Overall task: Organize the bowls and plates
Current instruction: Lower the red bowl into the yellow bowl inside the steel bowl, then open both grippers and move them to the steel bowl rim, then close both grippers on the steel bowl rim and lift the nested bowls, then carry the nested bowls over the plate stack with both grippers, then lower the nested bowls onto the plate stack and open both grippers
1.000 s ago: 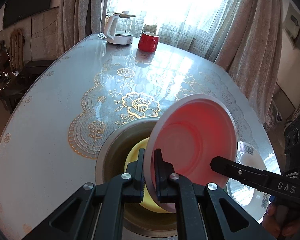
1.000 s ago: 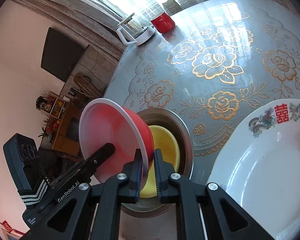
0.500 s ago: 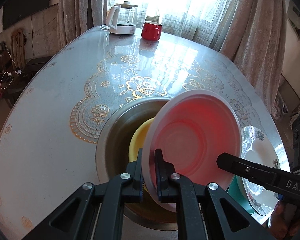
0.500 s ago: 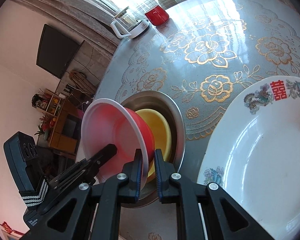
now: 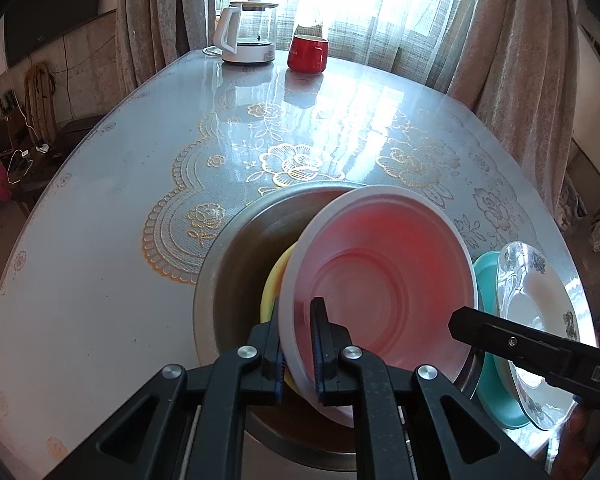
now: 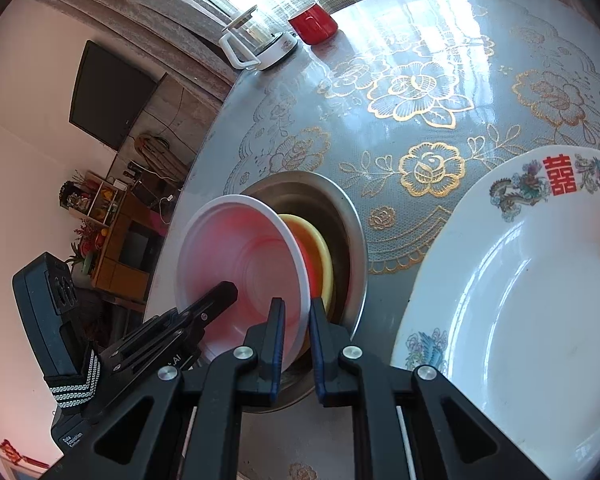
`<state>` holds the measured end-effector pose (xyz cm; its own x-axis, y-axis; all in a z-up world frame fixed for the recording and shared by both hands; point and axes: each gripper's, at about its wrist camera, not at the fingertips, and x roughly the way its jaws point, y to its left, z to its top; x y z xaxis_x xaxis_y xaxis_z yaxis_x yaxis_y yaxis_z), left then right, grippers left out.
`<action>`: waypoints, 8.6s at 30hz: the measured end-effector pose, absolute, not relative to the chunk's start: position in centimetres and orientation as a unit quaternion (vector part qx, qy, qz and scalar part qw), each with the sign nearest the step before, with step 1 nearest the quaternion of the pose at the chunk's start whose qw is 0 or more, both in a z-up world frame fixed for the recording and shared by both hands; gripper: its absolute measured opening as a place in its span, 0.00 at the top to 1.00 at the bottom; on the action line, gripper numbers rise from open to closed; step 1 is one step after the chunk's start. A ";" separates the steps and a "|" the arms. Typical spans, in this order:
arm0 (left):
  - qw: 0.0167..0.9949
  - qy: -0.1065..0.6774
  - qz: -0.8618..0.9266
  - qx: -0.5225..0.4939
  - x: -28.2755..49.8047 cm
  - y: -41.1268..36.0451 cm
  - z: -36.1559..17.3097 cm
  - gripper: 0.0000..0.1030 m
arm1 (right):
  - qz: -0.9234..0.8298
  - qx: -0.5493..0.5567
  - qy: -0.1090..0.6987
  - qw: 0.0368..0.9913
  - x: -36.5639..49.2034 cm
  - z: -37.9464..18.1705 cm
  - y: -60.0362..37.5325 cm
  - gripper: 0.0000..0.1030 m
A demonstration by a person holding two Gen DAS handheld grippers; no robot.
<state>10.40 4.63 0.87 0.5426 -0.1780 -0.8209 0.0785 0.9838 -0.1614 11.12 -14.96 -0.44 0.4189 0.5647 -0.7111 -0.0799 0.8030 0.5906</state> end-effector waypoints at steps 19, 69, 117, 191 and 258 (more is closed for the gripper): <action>0.888 0.454 -0.061 -0.046 10.4 4.9 1.4 0.50 | 0.195 0.229 0.497 0.814 11.0 -0.4 -14.7 0.86; 0.859 0.427 -0.081 -0.270 7.5 14.8 -0.1 0.33 | 0.170 0.122 0.470 0.858 10.6 2.5 -13.7 0.63; 0.862 0.443 -0.081 -0.233 8.1 15.4 -0.2 0.51 | 0.148 0.122 0.498 0.846 13.7 1.9 -16.4 0.62; 0.884 0.371 -0.260 -0.119 8.4 2.4 6.7 0.85 | 0.124 0.154 0.414 0.889 7.2 7.8 -23.7 0.87; 0.854 0.434 -0.280 -0.064 7.2 -7.6 1.9 0.73 | 0.024 0.262 0.452 0.852 1.4 1.3 -33.4 0.80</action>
